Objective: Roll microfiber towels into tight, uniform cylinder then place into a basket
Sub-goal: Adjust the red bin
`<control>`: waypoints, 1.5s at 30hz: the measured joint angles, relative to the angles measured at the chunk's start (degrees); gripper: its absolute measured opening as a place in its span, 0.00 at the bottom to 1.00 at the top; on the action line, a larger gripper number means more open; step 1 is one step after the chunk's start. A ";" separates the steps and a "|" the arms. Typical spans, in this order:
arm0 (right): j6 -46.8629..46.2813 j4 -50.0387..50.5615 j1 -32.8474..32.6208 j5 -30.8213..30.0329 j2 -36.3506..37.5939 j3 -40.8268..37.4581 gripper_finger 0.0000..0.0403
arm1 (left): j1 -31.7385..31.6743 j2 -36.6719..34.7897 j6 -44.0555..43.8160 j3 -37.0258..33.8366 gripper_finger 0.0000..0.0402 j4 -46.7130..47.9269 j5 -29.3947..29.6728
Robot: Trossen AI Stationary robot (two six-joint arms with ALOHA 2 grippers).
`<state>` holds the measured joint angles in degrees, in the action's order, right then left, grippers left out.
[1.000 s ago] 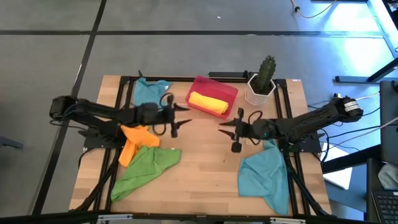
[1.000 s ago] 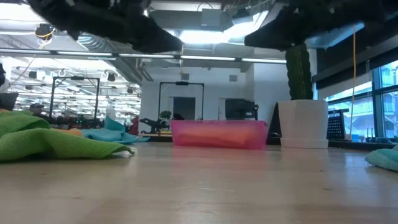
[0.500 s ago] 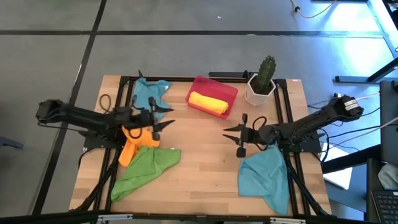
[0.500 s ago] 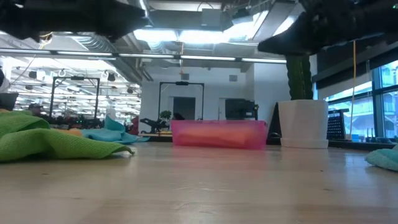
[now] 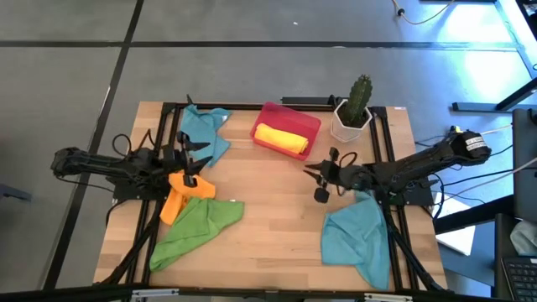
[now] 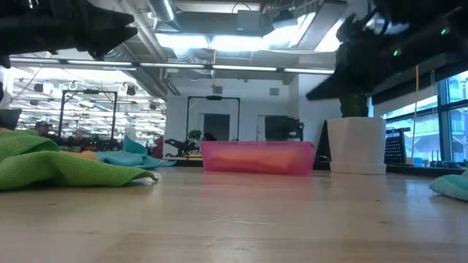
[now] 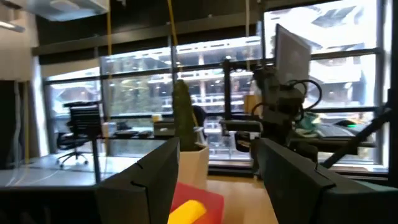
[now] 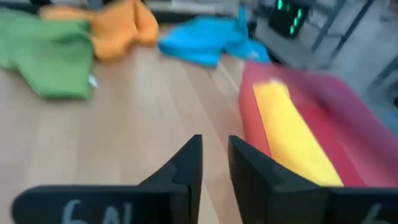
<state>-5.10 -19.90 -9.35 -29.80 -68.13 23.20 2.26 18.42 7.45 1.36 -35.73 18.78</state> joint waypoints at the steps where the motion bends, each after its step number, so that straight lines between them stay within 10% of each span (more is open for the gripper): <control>1: -0.48 0.33 1.33 0.91 -0.68 0.00 0.15 | 0.00 -0.05 -0.15 -0.17 0.51 0.04 0.75; 6: -3.07 3.26 7.89 5.35 -4.17 0.00 0.06 | 0.00 -0.05 -1.39 -0.25 0.51 0.37 1.73; 16: -14.42 11.54 19.43 -4.41 -6.04 0.00 0.03 | 0.02 -0.05 -2.61 -0.25 0.51 0.72 1.73; 25: -10.64 4.76 29.50 3.05 -13.85 0.46 0.02 | 0.02 -0.01 -2.87 -0.25 0.51 0.70 1.73; 45: -0.95 8.27 33.29 5.51 -27.70 18.82 0.03 | 0.07 -0.01 -3.41 -0.25 0.51 1.57 1.58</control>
<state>-6.05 -11.63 23.94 -24.29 -95.83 42.02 2.33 18.41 4.04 1.10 -34.15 20.36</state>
